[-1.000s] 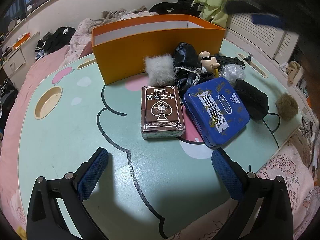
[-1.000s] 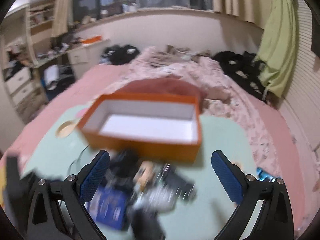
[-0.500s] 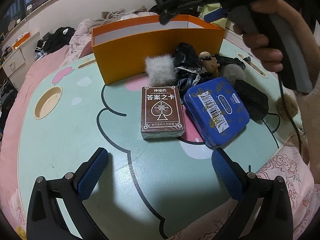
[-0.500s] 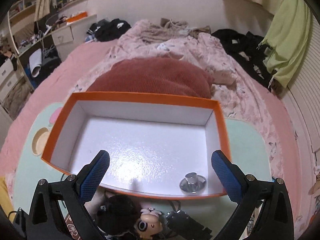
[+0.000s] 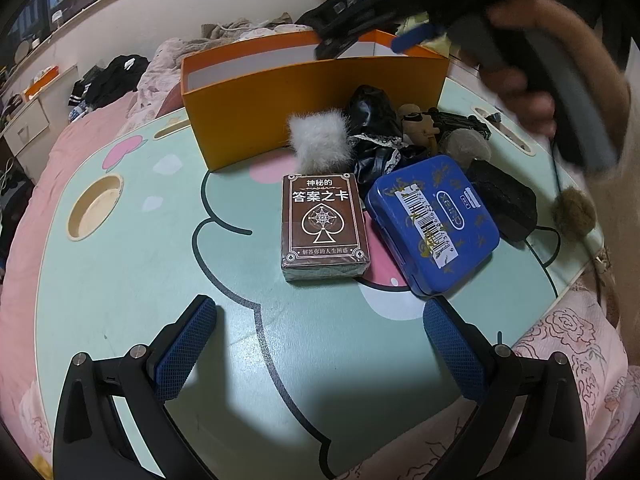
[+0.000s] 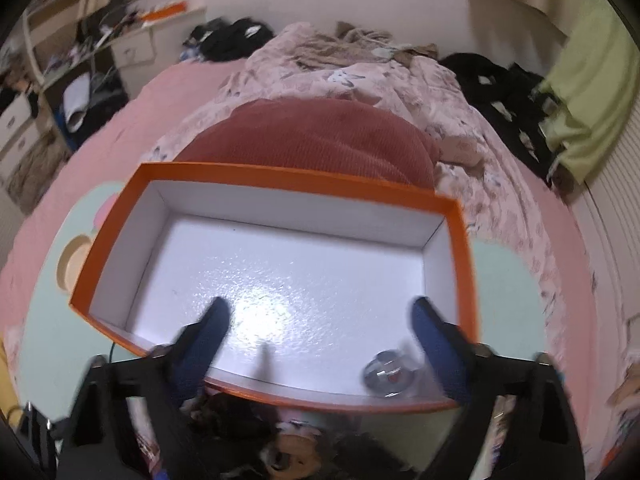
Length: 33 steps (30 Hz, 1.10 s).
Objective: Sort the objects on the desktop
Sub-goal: 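Reach into the box and grasp the small metal ring with the right gripper, then carry the metal ring out and set it on the table with the right gripper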
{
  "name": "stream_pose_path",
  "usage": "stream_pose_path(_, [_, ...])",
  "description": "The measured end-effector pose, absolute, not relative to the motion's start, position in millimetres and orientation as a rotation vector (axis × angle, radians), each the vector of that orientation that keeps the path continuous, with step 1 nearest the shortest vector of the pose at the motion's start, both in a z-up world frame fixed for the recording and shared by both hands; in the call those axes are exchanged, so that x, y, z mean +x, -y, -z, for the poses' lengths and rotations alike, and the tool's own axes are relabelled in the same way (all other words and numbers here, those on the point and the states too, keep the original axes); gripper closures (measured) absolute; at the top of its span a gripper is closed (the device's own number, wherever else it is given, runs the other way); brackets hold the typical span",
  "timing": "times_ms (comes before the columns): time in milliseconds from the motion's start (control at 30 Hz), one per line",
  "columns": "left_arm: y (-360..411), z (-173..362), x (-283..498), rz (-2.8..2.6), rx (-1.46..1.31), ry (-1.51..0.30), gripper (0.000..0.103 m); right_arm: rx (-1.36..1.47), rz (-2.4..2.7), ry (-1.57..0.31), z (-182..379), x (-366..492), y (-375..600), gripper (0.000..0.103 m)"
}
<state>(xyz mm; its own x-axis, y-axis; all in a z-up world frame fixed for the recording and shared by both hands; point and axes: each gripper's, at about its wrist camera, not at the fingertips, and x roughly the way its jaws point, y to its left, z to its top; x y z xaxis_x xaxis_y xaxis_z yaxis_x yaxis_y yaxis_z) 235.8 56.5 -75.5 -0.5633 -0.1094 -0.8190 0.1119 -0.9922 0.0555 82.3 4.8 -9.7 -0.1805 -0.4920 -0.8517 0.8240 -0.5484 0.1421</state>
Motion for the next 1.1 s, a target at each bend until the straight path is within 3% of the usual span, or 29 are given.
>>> stream_pose_path(67, [-57, 75, 235, 2.672, 1.399, -0.004, 0.0, 1.196, 1.803, -0.458, -2, 62, -6, 0.038])
stream_pose_path(167, [-58, 75, 234, 2.674, 1.398, -0.005, 0.0, 1.326, 1.653, -0.523, -8, 28, -2, 0.059])
stream_pose_path(333, [-58, 74, 232, 2.679, 1.398, -0.008, 0.0, 1.439, 1.471, -0.776, 7, 18, 7, 0.068])
stream_pose_path(700, [-51, 76, 230, 2.688, 1.396, -0.011, 0.0, 1.613, 1.208, -1.061, 63, 41, 25, 0.077])
stream_pose_path(833, [-50, 77, 230, 2.691, 1.393, -0.014, 0.0, 1.64, 1.164, -1.026, 66, 45, 25, 0.087])
stream_pose_path(1000, [-49, 77, 230, 2.693, 1.389, -0.018, 0.0, 1.617, 1.219, -0.984, 56, 44, 13, 0.087])
stream_pose_path(1100, [-49, 77, 230, 2.692, 1.388, -0.017, 0.0, 1.561, 1.301, -0.83, 23, 34, -1, 0.087])
